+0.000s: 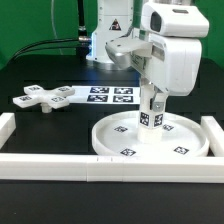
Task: Assemble round table
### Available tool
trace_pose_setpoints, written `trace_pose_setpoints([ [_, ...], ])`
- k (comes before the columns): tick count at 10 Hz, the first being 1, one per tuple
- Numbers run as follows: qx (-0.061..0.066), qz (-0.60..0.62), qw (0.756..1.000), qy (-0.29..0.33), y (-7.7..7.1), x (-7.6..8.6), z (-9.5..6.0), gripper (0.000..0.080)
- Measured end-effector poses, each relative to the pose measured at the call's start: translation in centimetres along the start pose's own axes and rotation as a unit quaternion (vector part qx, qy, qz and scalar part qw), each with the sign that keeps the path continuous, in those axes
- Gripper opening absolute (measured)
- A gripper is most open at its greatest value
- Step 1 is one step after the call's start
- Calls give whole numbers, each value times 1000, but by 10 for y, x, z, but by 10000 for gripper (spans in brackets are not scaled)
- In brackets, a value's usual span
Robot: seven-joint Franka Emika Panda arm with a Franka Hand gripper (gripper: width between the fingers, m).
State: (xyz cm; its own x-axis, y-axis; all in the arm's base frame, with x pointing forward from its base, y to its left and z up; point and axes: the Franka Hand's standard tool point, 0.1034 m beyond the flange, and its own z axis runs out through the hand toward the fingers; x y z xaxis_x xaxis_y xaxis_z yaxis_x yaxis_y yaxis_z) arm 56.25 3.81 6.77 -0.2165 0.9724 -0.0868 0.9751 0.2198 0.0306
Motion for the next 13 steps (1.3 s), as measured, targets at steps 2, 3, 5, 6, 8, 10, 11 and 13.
trace_pose_setpoints([
  [2,0,4,1000,0,0,-1,0,407],
  [3,0,16,1000,0,0,-1,0,407],
  [5,0,52,999,0,0,-1,0,407],
  [6,0,97,995,0,0,-1,0,407],
  [8,4,226,974,8,-1,-3,1,409],
  [10,8,357,934,12,-3,-1,1,409],
  [11,11,422,906,14,-3,-1,0,409],
  [13,-5,474,880,25,-3,2,-1,409],
])
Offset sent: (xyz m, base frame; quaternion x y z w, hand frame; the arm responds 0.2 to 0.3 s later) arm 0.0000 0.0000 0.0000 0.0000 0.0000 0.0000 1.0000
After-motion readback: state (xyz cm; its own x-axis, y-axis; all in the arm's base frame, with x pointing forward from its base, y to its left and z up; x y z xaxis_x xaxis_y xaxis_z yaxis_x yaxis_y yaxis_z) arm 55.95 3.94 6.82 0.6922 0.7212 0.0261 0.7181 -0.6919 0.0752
